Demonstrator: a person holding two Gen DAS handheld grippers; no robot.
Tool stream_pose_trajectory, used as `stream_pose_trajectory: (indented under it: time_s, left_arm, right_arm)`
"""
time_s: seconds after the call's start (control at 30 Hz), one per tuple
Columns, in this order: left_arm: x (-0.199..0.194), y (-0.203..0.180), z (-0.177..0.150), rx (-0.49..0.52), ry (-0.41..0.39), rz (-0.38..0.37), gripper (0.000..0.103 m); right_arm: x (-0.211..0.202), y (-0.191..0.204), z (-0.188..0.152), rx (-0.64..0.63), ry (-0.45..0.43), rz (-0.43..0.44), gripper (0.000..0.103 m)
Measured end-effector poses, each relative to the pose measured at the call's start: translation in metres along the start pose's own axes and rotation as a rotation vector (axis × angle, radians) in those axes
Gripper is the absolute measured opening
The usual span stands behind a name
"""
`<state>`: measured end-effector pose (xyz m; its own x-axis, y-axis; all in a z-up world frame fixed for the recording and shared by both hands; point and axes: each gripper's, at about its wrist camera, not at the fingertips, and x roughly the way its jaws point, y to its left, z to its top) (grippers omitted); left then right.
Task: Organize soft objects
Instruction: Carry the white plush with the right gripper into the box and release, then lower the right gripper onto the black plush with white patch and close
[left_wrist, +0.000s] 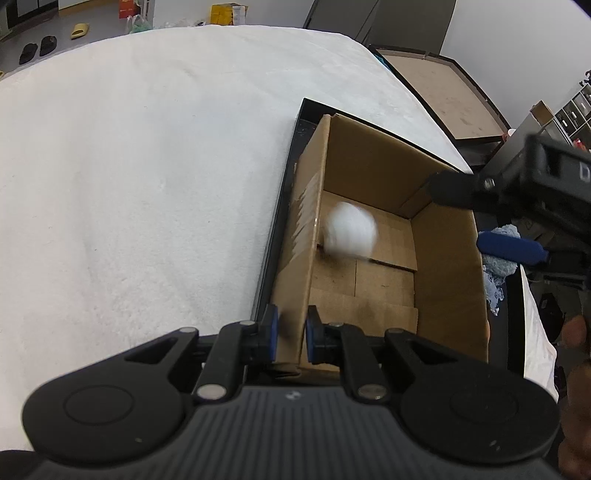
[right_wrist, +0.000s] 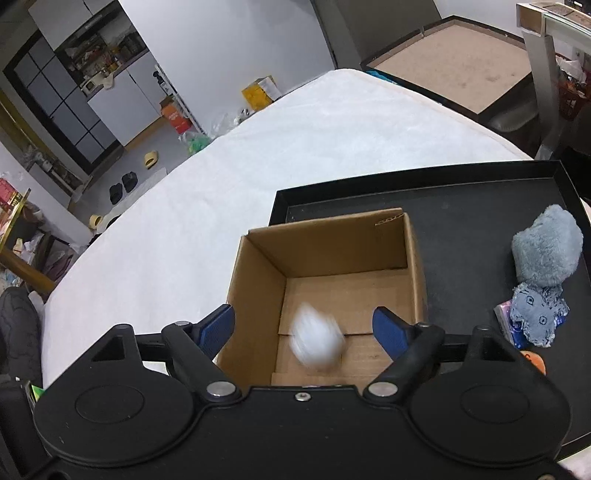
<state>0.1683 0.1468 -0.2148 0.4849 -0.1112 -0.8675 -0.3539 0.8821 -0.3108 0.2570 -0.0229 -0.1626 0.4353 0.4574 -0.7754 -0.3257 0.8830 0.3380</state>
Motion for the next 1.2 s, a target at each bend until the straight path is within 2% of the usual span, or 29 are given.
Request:
stream_pose_trajectory:
  time_s: [0.2, 0.5, 0.6, 0.67, 0.77, 0.93, 1.2]
  left_arm:
    - [0.0, -0.001, 0.001, 0.004, 0.007, -0.008, 0.014]
    - [0.001, -0.01, 0.001, 0.041, 0.029, 0.038, 0.015]
    - [-0.001, -0.013, 0.001, 0.05, 0.029, 0.053, 0.027]
    - [-0.004, -0.015, 0.0, 0.064, 0.022, 0.071, 0.045]
    - [-0.008, -0.017, -0.002, 0.064, 0.008, 0.09, 0.056]
    - [-0.01, -0.023, -0.003, 0.075, 0.007, 0.104, 0.06]
    - [-0.011, -0.034, -0.005, 0.098, 0.007, 0.138, 0.061]
  right_arm:
    - [-0.01, -0.012, -0.005, 0.019, 0.005, 0.008, 0.081]
    - [-0.04, -0.041, -0.011, 0.064, -0.026, -0.003, 0.08]
    - [-0.045, -0.055, -0.016, 0.092, -0.026, -0.021, 0.077]
    - [-0.047, -0.066, -0.02, 0.115, -0.019, -0.035, 0.074]
    - [-0.048, -0.084, -0.027, 0.156, 0.0, -0.051, 0.071]
    - [-0.052, -0.108, -0.039, 0.221, 0.003, -0.079, 0.06]
    - [-0.029, -0.137, -0.063, 0.306, 0.117, -0.086, 0.054]
